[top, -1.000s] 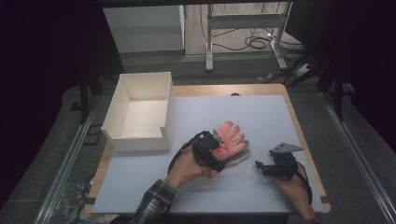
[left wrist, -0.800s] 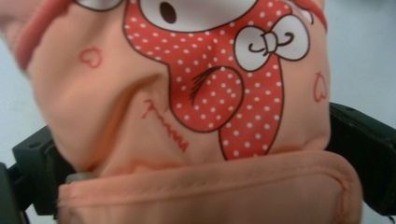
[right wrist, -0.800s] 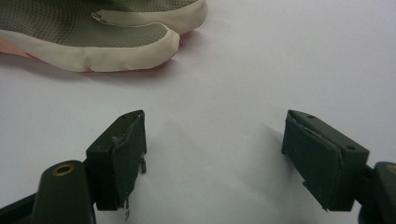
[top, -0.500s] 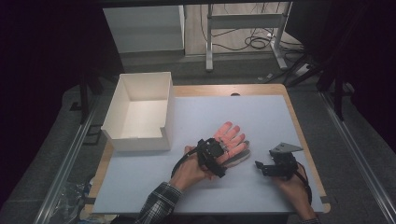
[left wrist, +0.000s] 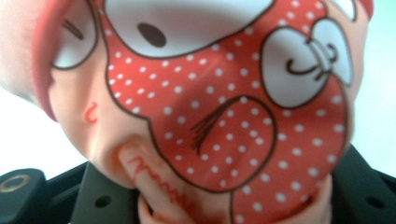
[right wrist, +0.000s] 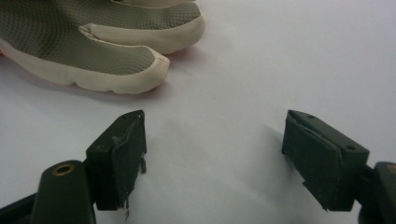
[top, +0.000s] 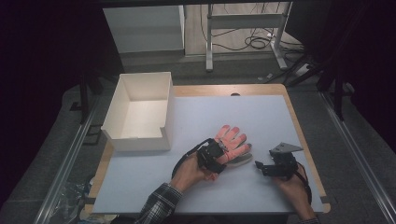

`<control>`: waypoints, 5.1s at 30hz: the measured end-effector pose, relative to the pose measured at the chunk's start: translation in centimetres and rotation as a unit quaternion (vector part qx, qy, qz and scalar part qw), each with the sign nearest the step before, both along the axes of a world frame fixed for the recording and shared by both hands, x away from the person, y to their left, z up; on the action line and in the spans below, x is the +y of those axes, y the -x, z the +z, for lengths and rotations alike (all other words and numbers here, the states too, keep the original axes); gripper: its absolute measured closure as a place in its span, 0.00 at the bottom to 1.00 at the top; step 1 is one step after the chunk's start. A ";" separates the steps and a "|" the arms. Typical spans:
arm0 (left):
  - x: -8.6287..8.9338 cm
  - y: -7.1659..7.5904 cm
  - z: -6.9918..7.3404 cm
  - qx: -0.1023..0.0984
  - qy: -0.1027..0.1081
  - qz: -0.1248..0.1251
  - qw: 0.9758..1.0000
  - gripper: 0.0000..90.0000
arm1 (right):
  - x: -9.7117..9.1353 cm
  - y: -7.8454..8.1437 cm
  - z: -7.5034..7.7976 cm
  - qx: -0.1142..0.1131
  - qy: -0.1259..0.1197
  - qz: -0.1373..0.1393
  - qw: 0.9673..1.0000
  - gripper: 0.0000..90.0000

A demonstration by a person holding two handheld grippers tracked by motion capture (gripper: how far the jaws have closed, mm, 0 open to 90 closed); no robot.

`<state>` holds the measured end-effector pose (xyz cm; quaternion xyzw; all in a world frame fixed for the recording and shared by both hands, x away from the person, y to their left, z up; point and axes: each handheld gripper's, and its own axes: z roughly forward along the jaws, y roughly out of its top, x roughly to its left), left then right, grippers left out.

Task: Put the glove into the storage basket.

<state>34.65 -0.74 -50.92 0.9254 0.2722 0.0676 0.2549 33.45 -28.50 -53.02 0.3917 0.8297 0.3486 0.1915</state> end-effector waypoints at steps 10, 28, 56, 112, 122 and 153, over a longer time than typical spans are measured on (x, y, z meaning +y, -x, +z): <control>1.0 -0.6 1.0 0.015 0.027 0.010 0.999 0.56 | 0.0 0.0 0.0 0.000 -0.001 -0.001 1.000 0.25; 3.1 -3.1 6.2 -0.002 0.039 0.065 0.997 0.55 | 0.0 0.0 0.0 0.000 -0.001 0.000 1.000 0.25; 7.3 -8.0 12.6 -0.017 0.044 0.139 0.989 0.55 | 0.0 0.0 0.0 -0.001 -0.001 0.000 1.000 0.25; 24.5 -9.8 11.0 -0.057 0.029 0.373 0.926 0.52 | 0.0 0.0 0.0 -0.003 0.000 0.000 1.000 0.25; 24.2 -11.4 7.0 -0.041 0.019 0.385 0.922 0.50 | 0.0 0.0 0.0 -0.003 0.000 0.000 1.000 0.25; 21.7 -15.2 2.0 0.037 -0.039 0.366 0.929 0.18 | 0.0 0.0 0.0 -0.003 0.000 0.000 1.000 0.25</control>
